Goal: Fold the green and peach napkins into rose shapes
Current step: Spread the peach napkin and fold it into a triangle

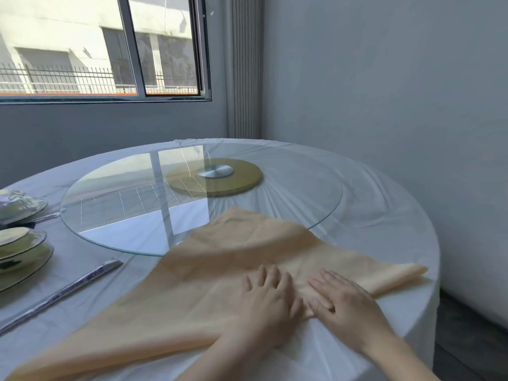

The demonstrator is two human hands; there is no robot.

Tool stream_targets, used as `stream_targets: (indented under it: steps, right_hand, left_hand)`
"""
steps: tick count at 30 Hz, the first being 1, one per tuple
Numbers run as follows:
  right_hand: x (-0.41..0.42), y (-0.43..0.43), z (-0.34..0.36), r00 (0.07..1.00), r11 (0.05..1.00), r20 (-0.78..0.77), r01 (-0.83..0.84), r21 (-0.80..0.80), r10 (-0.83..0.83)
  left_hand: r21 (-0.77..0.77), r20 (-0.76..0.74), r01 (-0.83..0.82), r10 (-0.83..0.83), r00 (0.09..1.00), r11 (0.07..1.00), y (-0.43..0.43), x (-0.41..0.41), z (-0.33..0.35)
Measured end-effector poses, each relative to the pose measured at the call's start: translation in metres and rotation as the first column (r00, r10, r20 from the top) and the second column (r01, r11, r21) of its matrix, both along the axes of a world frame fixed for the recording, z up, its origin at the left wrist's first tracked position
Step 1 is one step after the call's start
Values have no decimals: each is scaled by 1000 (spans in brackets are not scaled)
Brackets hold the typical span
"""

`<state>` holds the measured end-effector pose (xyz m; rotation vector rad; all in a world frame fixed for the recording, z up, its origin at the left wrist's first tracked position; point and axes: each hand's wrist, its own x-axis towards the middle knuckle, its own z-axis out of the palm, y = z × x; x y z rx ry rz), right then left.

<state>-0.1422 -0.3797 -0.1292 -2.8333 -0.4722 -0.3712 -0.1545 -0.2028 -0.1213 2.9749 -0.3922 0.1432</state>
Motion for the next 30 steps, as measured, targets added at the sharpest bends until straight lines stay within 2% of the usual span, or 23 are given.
stream_targets:
  steps: [2,7,10,13,15,24,27,30]
  right_hand:
    - [-3,-2,-2,999,1000,32,24,7,-24]
    - [-5,0,-2,992,998,107,68,-18,-65]
    - [-5,0,-2,986,997,147,81,-14,-78]
    - [-4,0,-4,986,997,150,79,-11,-77]
    - [-2,-1,-7,985,997,154,76,-16,-73]
    - [2,-1,-12,986,995,144,89,-40,-82]
    - [2,-1,-12,989,996,124,80,-31,-76]
    - [1,-1,-9,991,996,112,79,-41,-74]
  left_hand:
    - [-10,-12,-13,13,1000,1000,0,-1,1]
    - [31,131,-36,31,991,999,-1,-4,-5]
    - [8,129,-45,43,991,999,-1,-6,-6]
    - [-36,78,-7,9,997,999,-2,-3,-7]
    - [-72,-95,-14,7,995,997,1,-1,-1]
    - [-17,-179,-16,13,984,1000,6,10,5]
    - [-22,-147,-19,15,989,1000,3,12,8]
    - [-20,-27,-94,93,995,995,1,21,16]
